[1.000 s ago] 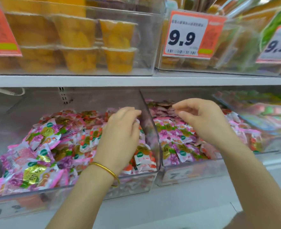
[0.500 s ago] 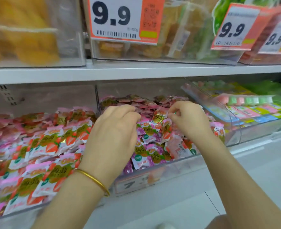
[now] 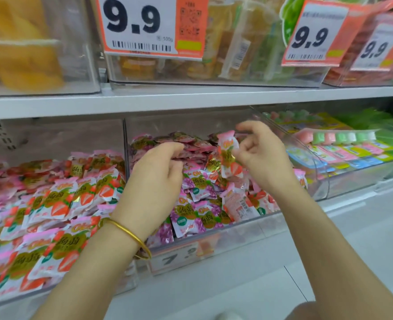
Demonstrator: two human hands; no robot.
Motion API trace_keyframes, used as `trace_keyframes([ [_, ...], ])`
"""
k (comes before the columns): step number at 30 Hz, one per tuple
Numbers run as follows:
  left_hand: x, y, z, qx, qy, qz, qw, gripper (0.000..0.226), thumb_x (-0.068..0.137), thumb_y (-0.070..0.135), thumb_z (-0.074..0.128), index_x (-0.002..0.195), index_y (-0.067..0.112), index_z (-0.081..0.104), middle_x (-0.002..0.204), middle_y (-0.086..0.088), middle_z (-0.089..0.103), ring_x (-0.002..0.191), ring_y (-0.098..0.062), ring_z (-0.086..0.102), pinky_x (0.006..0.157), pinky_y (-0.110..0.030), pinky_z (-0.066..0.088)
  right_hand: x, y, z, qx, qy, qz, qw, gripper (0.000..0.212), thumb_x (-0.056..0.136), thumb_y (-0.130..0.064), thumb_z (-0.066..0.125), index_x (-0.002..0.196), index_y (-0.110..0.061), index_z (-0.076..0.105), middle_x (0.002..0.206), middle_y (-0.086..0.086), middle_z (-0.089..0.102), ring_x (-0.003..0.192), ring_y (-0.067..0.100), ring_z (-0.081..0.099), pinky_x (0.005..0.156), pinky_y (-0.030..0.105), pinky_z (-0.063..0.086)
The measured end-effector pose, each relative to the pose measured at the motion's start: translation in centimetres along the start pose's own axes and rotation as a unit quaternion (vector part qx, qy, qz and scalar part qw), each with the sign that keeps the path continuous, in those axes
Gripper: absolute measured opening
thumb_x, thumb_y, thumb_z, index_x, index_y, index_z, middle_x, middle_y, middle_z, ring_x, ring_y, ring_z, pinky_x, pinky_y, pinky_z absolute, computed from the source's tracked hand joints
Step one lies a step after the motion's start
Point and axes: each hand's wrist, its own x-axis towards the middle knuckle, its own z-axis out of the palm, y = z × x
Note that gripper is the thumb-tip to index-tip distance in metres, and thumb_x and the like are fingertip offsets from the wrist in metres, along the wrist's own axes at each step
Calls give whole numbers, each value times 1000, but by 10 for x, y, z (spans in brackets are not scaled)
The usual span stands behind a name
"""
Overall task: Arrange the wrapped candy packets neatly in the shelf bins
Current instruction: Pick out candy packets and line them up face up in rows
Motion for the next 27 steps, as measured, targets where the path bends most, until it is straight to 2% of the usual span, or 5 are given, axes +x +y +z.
trace_keyframes([
  [8, 18, 2, 12, -179, -44, -109, 977, 37, 87, 17, 61, 120, 19, 44, 96, -16, 65, 82, -31, 67, 72, -48, 57, 5, -17, 17, 246, -130, 40, 960, 32, 87, 0, 61, 116, -10, 53, 74, 7, 63, 65, 13, 65, 63, 29, 57],
  [12, 21, 2, 11, -193, 8, -124, 973, 42, 93, 12, 52, 131, 19, 35, 89, 5, 49, 69, -18, 66, 67, -34, 59, 28, 12, 15, -67, -4, 26, 997, 21, 88, -11, 60, 108, -13, 64, 82, 4, 65, 83, 21, 65, 76, 38, 54],
  [17, 21, 2, 10, -234, 23, -135, 963, 24, 97, 11, 43, 110, 26, 30, 93, 9, 50, 63, -11, 67, 72, -42, 58, 26, 19, 41, -398, -79, -20, 914, 39, 83, -42, 62, 117, -23, 62, 121, 10, 53, 117, 32, 42, 92, 40, 40],
  [21, 21, 1, 11, -254, 39, -131, 958, 23, 96, 8, 43, 107, 24, 31, 100, 1, 56, 62, -4, 67, 69, -34, 59, 30, 21, 50, -469, -71, -11, 880, 53, 79, -56, 63, 120, -24, 59, 132, 13, 44, 125, 34, 35, 96, 44, 36],
  [27, 20, -1, 13, -280, 48, -119, 951, 24, 96, 7, 44, 108, 25, 32, 108, -5, 57, 65, -2, 67, 68, -30, 59, 32, 27, 56, -486, -62, -1, 872, 40, 81, -36, 69, 117, -22, 60, 130, 12, 43, 122, 33, 37, 94, 41, 36],
])
